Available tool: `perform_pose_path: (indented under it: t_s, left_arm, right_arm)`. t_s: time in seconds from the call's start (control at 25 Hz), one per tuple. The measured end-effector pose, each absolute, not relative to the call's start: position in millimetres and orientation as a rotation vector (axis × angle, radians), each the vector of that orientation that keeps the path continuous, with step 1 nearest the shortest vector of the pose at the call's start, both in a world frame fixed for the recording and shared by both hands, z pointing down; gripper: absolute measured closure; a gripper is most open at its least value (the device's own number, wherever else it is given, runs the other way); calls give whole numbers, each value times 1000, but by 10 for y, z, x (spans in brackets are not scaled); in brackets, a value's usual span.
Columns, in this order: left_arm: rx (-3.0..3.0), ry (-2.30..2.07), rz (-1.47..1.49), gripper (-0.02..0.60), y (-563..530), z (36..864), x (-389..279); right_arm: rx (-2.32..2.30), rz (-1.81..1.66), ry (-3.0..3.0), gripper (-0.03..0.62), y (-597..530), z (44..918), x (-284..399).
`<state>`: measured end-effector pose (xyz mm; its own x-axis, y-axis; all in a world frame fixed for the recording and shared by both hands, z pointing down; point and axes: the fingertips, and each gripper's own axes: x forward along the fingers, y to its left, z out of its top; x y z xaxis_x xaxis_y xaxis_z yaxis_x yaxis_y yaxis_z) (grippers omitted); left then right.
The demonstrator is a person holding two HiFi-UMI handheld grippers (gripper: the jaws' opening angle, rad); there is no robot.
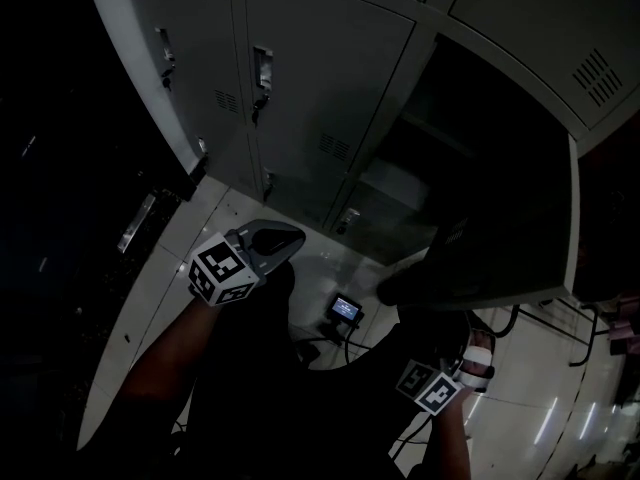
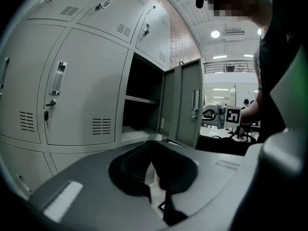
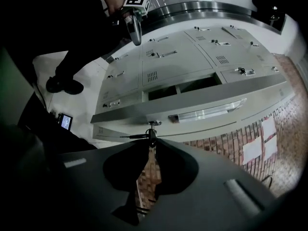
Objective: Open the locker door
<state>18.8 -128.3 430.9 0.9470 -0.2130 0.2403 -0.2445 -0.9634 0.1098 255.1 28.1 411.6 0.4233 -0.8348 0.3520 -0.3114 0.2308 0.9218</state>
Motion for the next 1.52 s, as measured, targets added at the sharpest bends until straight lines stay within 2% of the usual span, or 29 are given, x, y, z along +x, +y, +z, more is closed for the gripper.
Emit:
perform_pose_path:
  t_s: [0.48,0.76,0.92,1.16,1.52]
  left_arm:
    - [2964,-352,349,569,-1284,4315,188]
    - [2963,-351,347,569,-1289,4309,181]
    - [2963,-351,350,569,-1288,4311,187]
    - [2965,-356,352,569,-1288,4315,185]
    - [2963,-355,349,569,-1291,4319,185]
  right_arm:
    - [1422,-407,-1096,533,468,4088,2851]
    - [1685,-185,-1338,528,729,3919,2789]
    - [1780,-103,-1520,591,792,3778,2563]
    - [1870,139,-2003,591,605,3708,2010]
    - [1807,234,-2196,591,264,3807,1691]
